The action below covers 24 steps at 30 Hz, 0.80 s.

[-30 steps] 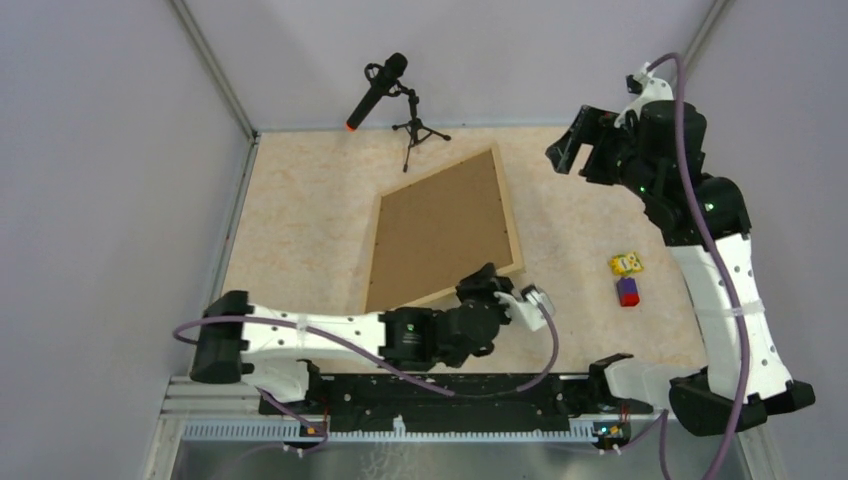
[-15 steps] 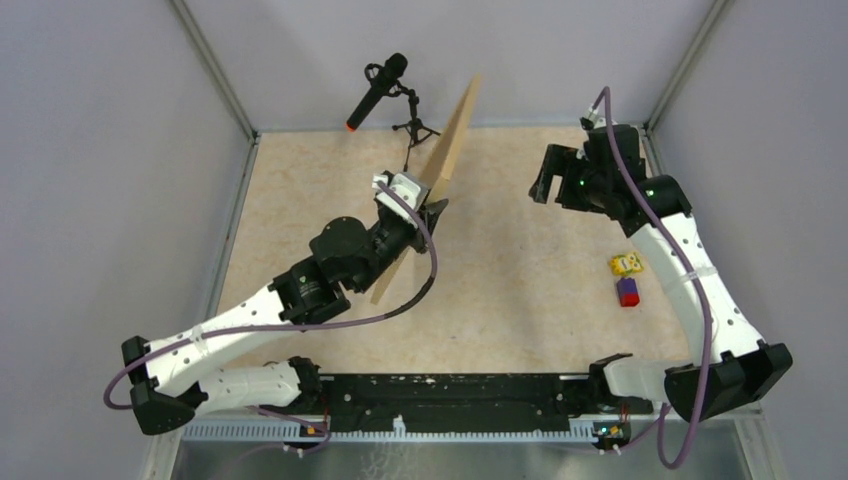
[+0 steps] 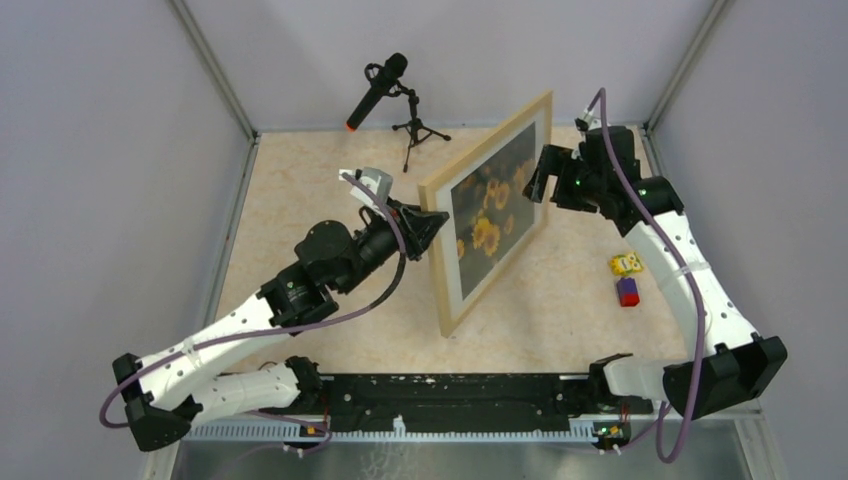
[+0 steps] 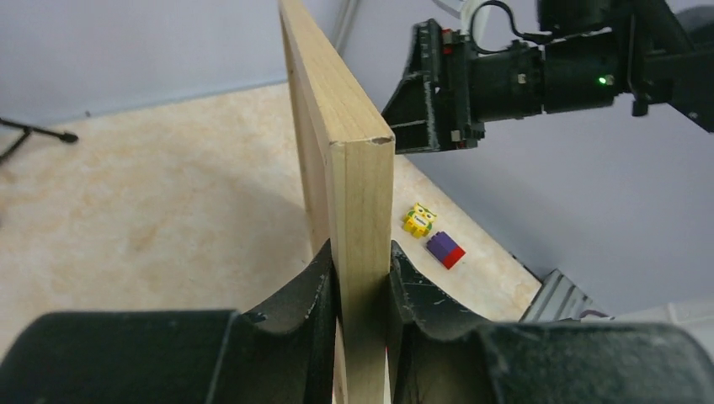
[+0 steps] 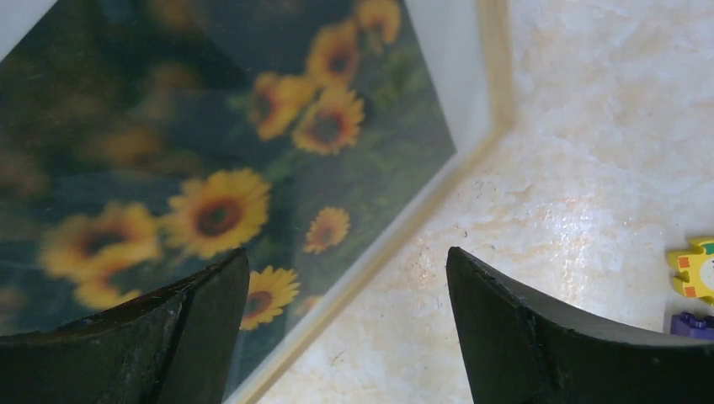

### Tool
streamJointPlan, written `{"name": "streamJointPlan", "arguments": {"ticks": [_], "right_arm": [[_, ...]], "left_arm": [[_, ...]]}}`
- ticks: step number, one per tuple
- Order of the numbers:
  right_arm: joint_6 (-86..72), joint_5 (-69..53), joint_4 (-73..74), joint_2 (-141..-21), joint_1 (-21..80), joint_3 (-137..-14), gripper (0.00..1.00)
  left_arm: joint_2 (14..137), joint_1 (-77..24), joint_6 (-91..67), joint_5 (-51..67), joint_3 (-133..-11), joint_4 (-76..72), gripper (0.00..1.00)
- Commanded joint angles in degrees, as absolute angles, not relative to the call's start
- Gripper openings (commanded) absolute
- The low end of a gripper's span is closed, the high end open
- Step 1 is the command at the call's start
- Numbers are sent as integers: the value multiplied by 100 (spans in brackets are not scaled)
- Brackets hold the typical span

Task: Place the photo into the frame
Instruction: Turn over the photo frame at the center of the board.

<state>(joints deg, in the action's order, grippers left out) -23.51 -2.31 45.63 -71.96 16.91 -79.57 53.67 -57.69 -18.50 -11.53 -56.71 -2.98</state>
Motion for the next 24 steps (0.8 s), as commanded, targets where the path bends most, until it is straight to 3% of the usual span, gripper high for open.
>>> {"name": "streamJointPlan", "arguments": {"ticks": [1,12,24], "right_arm": [[-2373,-340,4329,-7227,1608,-7855,85],[-2312,-334,4387,-7090,1548,-7383,85],[-2320,-419,4302,-7034,1529,-7104,85]], "left_arm": [[5345,-5089,-3250,-342,-5364,-753,0],[5618,-2690,-5719,2126,-3412,-2622,0],[7951,-2668,-7299,2882,-2305,-5628,0]]}}
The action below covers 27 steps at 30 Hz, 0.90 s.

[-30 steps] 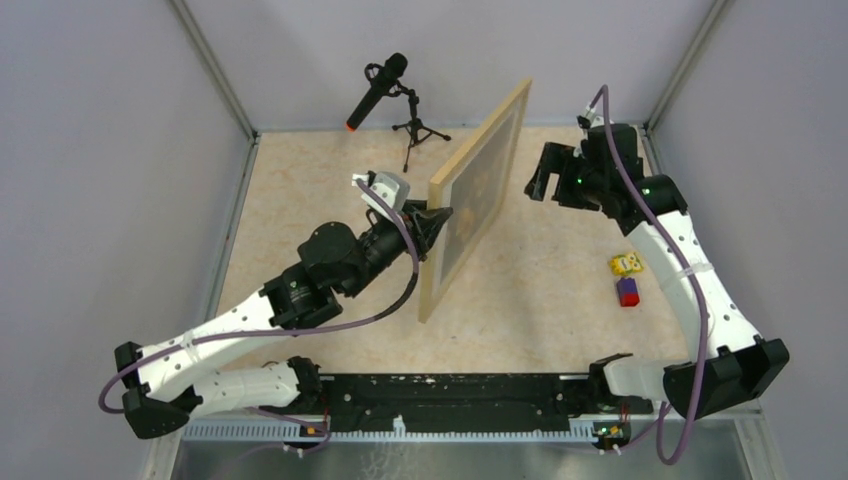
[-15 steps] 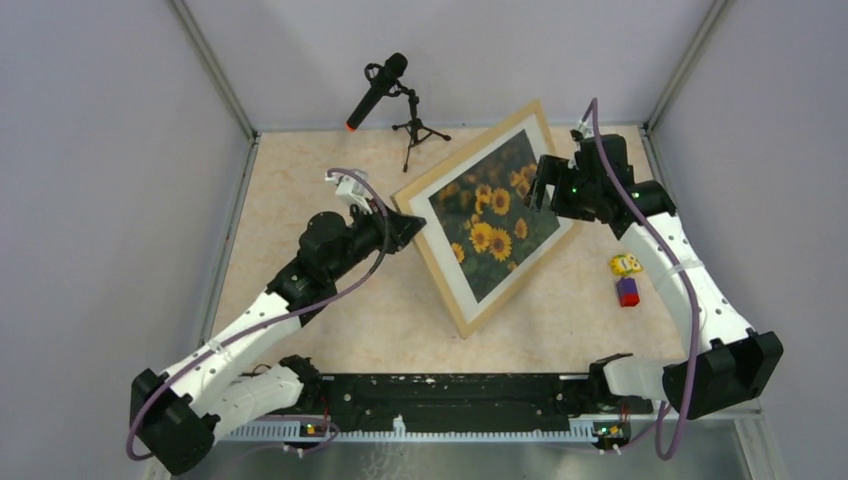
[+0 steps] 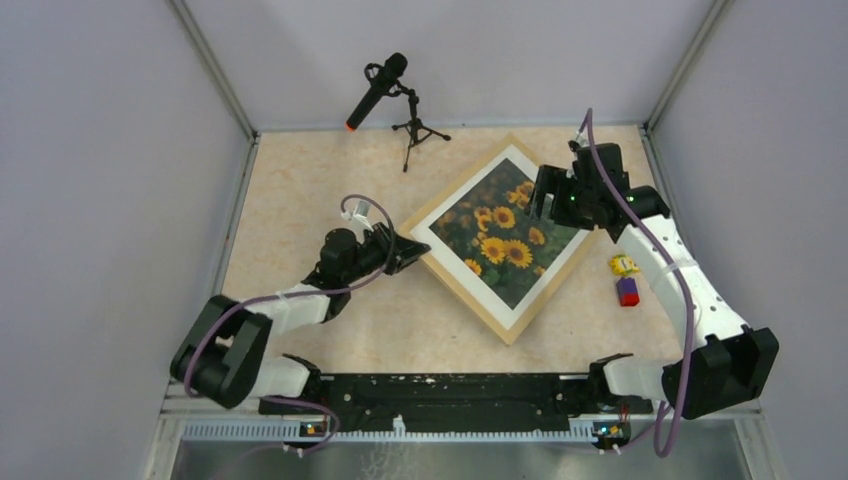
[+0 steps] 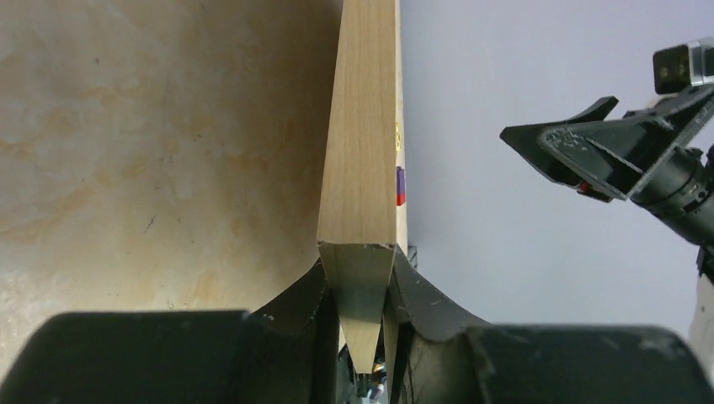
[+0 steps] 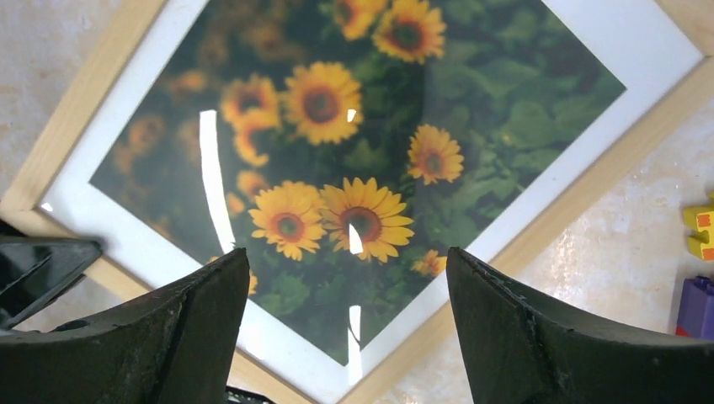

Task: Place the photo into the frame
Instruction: Turn over the photo frame at the center of the board.

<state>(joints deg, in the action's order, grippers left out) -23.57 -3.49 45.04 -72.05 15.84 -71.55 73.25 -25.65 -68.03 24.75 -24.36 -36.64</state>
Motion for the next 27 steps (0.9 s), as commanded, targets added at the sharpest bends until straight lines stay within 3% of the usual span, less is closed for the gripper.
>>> {"name": "streamJointPlan", "arguments": {"ticks": [1,11,18,19,22,23,27], "right_arm": [[-2320,-422,4313,-7019,1534,-7081,85],[-2317,-402,4451,-6847,1468,-7036,85],[-2223,-316,4709,-6690,1459,-7314,86],[-2224,-309,4717,-6669,1463,-7320,86],[-2224,-324,4789,-6640,1459,-7393,86],[-2221,-324,4843,-6642,1461,-7454,86],[-2098,-265,5173,-6577,1463,-7987,89]], "left_arm": [[8162,-2720,-7370,2783,-2285,-5831,0],[10312,-3594,-7913,2096,-2670,-7545,0],[10880,-3756,-7900,1830,-2674,-7519,0],[10886,-3753,-7891,1848,-2710,-7235,4],[10601,-3749,-7672,1738,-2690,-6146,42],[10310,-3726,-7494,1696,-2710,-5484,50],[9303,-3481,-6819,1508,-2745,-3444,69]]}}
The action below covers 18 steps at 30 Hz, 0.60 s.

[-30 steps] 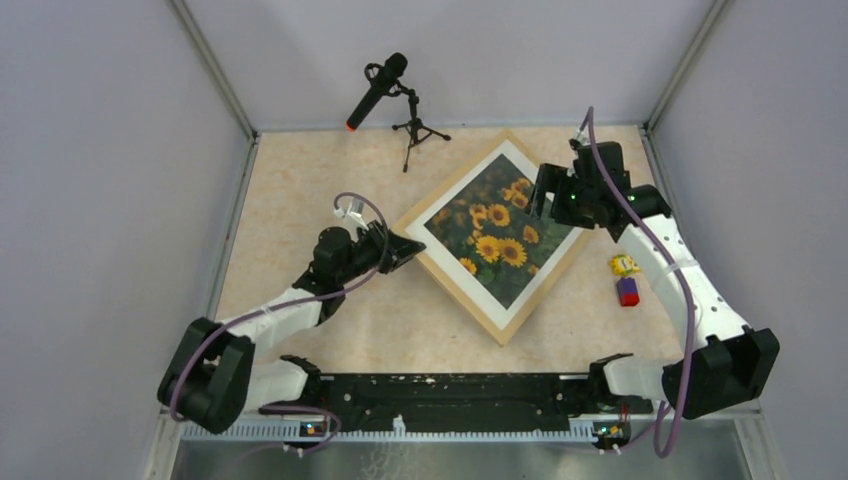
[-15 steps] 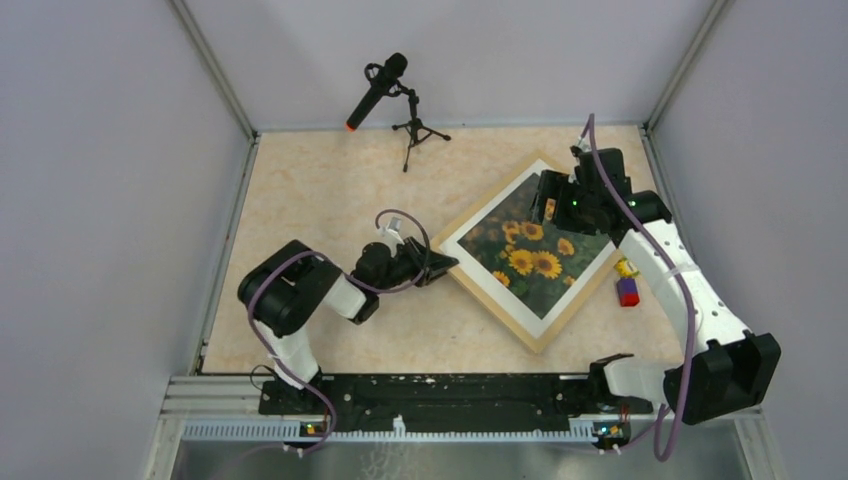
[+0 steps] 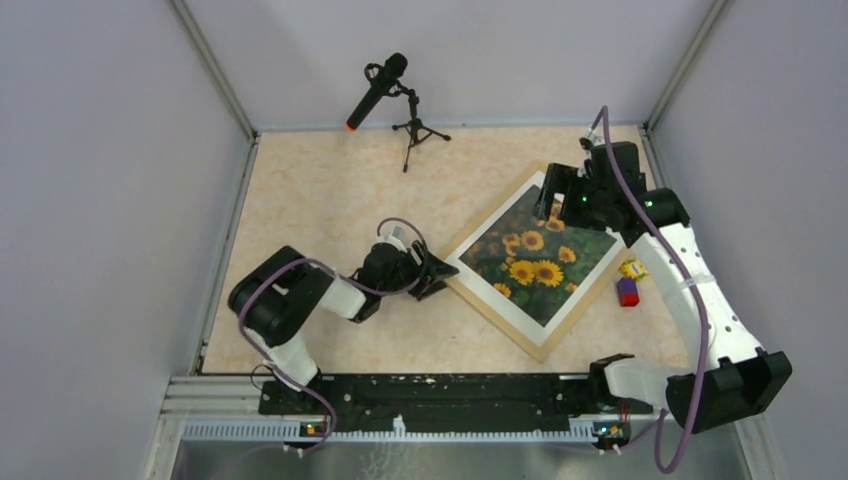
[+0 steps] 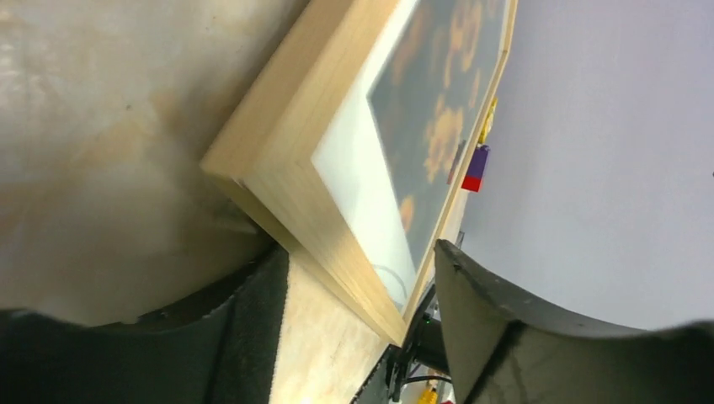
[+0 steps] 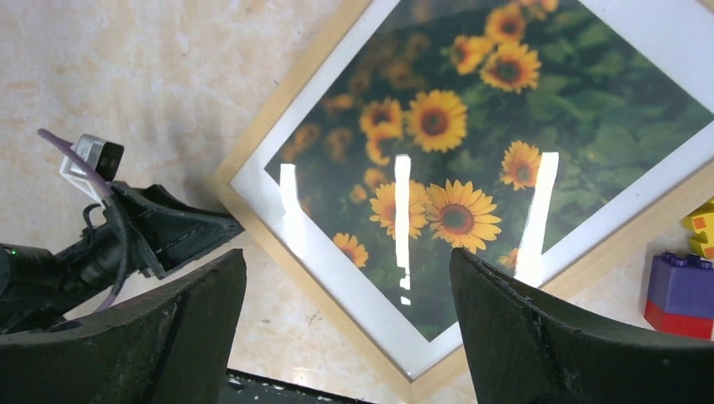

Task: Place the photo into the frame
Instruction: Turn over the photo frame at the center of the board, then reset both arms

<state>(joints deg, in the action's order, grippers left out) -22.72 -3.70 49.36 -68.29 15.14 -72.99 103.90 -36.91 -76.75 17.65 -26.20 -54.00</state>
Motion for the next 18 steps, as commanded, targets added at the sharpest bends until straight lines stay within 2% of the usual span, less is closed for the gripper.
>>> {"name": "streamJointPlan", "arguments": {"ticks": [1,2,3,5,9,14,18], "right_arm": [[-2038,-224,5319,-6575,1460,-8204,90],[-1971,-162,5482,-6574,1463,-8469,92],[-1916,-91,5634,-6547,1460,-8717,95],[-1798,51,5894,-6464,1464,-9274,99],[-1497,243,6215,-6237,1459,-10266,99],[-1390,164,6146,-5874,1459,-11256,99],[-1374,441,5494,-5218,1459,-11206,99]], "left_arm": [[8988,-3383,-6653,1532,-2781,-2875,76],[8578,-3274,-6515,1463,-2831,-2279,87],[8143,-3185,-6410,1294,-2897,-1532,91],[7121,-2956,-6067,1041,-3000,-531,95],[5356,-2727,-4493,73,-4038,894,99],[5083,-2714,-2258,-56,-6500,1829,99],[5058,-2715,-1015,267,-7846,1812,99]]}}
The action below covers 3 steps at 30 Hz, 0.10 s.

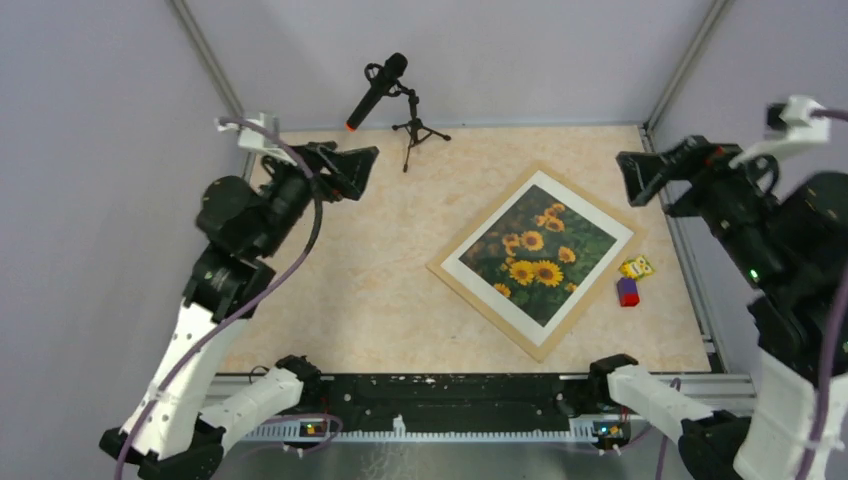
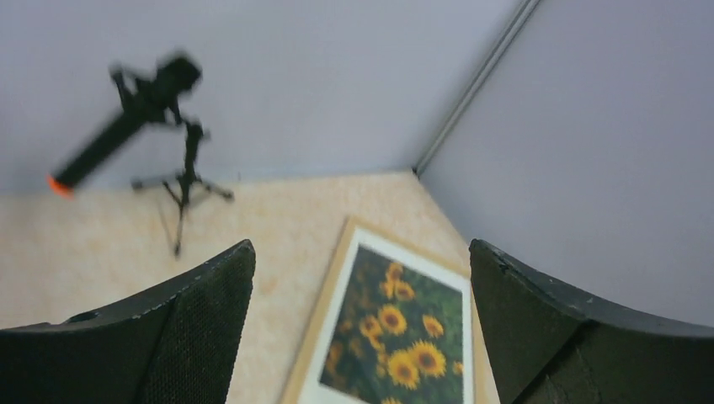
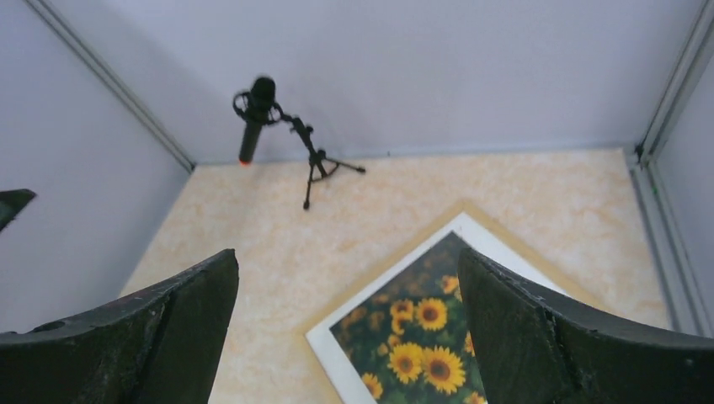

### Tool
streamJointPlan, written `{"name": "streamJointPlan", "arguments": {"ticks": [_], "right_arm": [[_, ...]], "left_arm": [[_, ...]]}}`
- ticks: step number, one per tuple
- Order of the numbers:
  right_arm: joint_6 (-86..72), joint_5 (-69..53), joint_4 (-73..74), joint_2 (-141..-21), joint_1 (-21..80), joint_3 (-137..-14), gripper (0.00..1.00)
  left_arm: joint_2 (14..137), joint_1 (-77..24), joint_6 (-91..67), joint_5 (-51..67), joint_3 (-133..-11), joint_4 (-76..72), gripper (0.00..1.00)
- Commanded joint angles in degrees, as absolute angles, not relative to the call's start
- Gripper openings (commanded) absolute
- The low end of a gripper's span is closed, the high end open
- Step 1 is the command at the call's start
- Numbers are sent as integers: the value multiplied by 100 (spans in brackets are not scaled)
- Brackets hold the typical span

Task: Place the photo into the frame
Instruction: Reset both arms

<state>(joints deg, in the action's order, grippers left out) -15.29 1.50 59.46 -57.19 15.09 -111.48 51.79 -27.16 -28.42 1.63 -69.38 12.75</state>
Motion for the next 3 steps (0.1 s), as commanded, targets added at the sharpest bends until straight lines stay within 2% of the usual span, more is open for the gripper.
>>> {"name": "streamJointPlan", "arguments": {"ticks": [1,3], "right_arm": [[-1365,465,5334,-5060,1459,-11105,99],[-1443,621,5180,-4885,1458,-10983,99]], "left_arm": [[5062,-2715,-864,287,-8198,1829,99],[5071,-2713,-603,344,-8603,1831,99]]}}
